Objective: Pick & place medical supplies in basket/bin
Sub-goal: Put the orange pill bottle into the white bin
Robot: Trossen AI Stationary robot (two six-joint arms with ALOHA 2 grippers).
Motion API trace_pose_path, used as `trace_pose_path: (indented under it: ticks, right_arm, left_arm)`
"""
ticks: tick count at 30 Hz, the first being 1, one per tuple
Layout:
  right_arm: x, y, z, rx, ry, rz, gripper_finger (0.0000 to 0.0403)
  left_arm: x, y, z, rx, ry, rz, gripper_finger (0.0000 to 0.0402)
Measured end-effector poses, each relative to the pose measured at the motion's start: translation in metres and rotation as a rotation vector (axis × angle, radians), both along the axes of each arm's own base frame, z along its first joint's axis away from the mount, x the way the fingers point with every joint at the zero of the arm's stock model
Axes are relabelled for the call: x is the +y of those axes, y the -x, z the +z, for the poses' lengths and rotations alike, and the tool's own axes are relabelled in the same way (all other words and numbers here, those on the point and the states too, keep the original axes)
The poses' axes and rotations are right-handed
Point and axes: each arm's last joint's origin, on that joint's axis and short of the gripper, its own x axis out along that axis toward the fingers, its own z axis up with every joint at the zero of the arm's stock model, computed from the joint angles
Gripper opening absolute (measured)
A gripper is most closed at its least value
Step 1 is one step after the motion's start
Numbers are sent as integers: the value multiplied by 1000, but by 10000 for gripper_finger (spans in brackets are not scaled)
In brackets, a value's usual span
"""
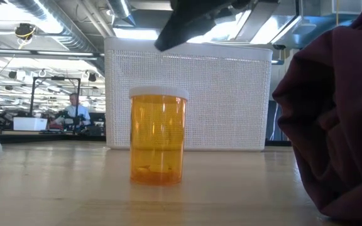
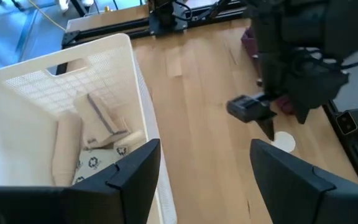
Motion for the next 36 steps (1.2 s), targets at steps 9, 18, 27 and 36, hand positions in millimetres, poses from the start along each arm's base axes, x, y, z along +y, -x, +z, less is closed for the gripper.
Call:
trace_pose_path:
  ticks: [9, 18, 27, 36]
  right_arm:
    - [17, -16, -34, 43, 45, 31, 321]
    - [18, -19, -43, 43, 60, 14, 316]
    - [16, -21, -48, 71, 49, -2, 263]
    - [9, -24, -50, 80, 47, -16, 219]
  left_arm:
    - [-1, 0, -1, 11, 19, -24, 239]
    - [-1, 1, -2, 26, 18, -24, 239]
    - [-1, 1, -2, 26, 18, -25, 239]
    - [-1, 1, -2, 26, 18, -24, 239]
